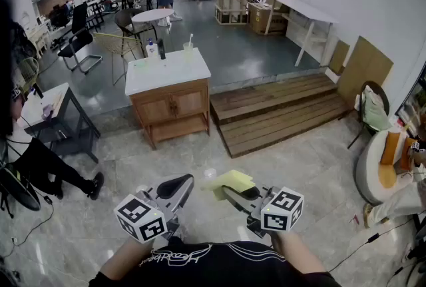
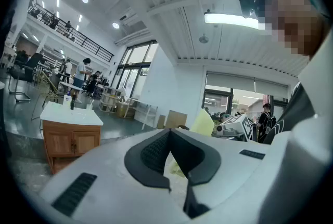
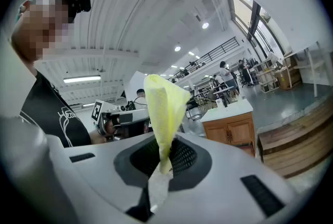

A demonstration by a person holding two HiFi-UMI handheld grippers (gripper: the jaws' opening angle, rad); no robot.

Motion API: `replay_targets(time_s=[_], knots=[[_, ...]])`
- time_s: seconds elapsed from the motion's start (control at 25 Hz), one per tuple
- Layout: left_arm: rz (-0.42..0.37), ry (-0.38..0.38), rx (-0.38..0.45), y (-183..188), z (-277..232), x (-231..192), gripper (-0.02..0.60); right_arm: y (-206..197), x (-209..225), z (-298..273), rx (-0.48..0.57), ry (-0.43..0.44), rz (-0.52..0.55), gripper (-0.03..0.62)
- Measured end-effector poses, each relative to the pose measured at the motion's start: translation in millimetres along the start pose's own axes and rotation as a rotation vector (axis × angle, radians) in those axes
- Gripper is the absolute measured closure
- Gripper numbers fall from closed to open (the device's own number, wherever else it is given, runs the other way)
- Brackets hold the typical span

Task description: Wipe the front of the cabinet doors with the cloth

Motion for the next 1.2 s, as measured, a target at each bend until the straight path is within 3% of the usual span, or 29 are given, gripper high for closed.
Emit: replay_targets(time_s=[0.6, 1.2], knots=[[-0.030, -0.022, -0.027, 0.6, -5.8, 15.3, 0.575, 1.2, 1.3, 15.3, 0.041, -0.010, -0.023, 0.554], [0.046, -0.111, -0.138, -31.3, -66.3, -14.9, 0.575, -10.9, 50.9, 19.0, 0.042, -0.120, -0.089, 0.554]])
Point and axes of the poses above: the fingertips, and each gripper's own axes: z backward along the fingers, x to its right, y out of its top, the point moved 9 cm from there along z, backward along the fingers, and after that the axes turned 14 degrees about x, right-handed, at the moved point
